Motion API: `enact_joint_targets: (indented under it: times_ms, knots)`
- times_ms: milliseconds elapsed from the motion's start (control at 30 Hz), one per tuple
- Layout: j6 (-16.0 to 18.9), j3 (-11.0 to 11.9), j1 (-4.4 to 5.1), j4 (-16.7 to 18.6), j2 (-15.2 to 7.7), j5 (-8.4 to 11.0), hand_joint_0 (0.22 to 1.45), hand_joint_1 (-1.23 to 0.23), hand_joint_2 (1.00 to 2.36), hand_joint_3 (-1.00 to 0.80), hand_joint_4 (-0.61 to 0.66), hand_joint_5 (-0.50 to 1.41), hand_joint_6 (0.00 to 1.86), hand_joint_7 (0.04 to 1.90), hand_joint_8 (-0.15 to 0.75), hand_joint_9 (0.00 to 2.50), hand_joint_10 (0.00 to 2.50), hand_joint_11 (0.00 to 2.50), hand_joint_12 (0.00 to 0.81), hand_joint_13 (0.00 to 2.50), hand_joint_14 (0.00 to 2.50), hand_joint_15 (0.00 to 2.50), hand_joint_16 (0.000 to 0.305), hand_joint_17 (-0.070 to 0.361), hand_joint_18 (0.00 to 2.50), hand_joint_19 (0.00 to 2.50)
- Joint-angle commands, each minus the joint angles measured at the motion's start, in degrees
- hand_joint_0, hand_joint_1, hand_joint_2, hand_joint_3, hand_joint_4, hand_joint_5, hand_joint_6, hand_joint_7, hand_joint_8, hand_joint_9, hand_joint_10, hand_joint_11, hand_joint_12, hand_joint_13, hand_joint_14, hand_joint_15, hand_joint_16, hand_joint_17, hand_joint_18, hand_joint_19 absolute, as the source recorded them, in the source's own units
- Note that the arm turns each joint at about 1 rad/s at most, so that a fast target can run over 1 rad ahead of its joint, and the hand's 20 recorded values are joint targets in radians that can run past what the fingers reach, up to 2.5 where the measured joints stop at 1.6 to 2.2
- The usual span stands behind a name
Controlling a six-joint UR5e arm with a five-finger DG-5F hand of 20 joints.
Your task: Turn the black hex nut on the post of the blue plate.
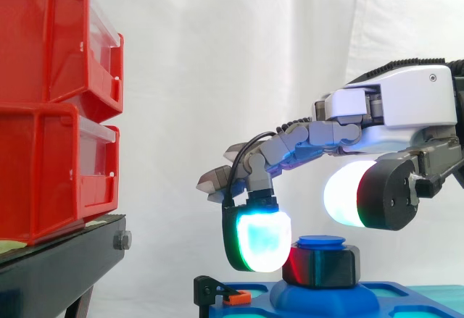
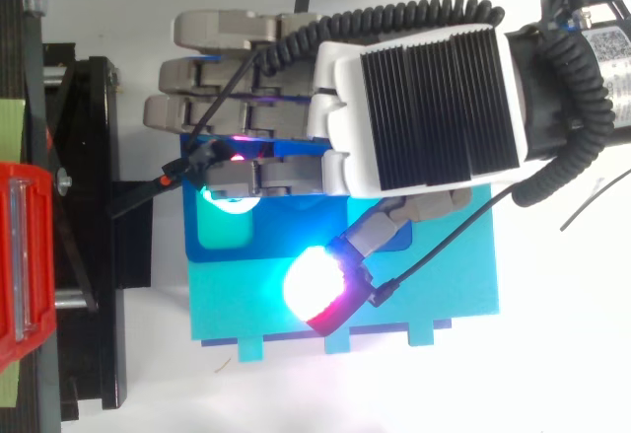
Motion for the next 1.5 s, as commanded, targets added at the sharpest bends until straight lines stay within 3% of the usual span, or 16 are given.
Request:
enact_joint_targets:
  times_ms: [0,300,833,1033,1467]
  knots:
    - [-0.3,0.0,-0.28,-0.4,0.0,-0.26,0.46,-0.20,1.00,-0.50,0.11,-0.17,0.51,1.25,0.203,0.15,0.00,0.00,0.349,0.24,0.00,0.04,0.052,0.118,0.00,0.00]
    - [-0.5,0.0,-1.42,-0.7,0.0,-1.58,0.46,-0.19,1.00,-0.50,0.12,-0.20,0.60,1.10,0.206,0.13,0.00,0.00,0.350,0.23,0.00,0.05,0.052,0.117,0.00,0.01]
    - [-1.4,0.0,-3.53,-0.9,0.0,-4.04,0.46,-0.20,1.00,-0.50,0.13,-0.20,0.61,1.07,0.209,0.14,0.00,0.00,0.351,0.24,0.00,0.05,0.052,0.117,0.00,0.01]
    - [-1.4,0.0,-4.76,-1.7,0.0,-5.53,0.46,-0.21,1.00,-0.50,0.13,-0.20,0.62,1.07,0.209,0.14,0.00,0.00,0.351,0.24,0.00,0.05,0.052,0.117,0.00,0.02]
    - [-1.4,0.2,-5.37,-1.7,0.0,-6.32,0.46,-0.22,1.00,-0.50,0.14,-0.20,0.61,1.08,0.213,0.16,0.00,0.00,0.354,0.25,0.00,0.04,0.052,0.117,0.02,0.00]
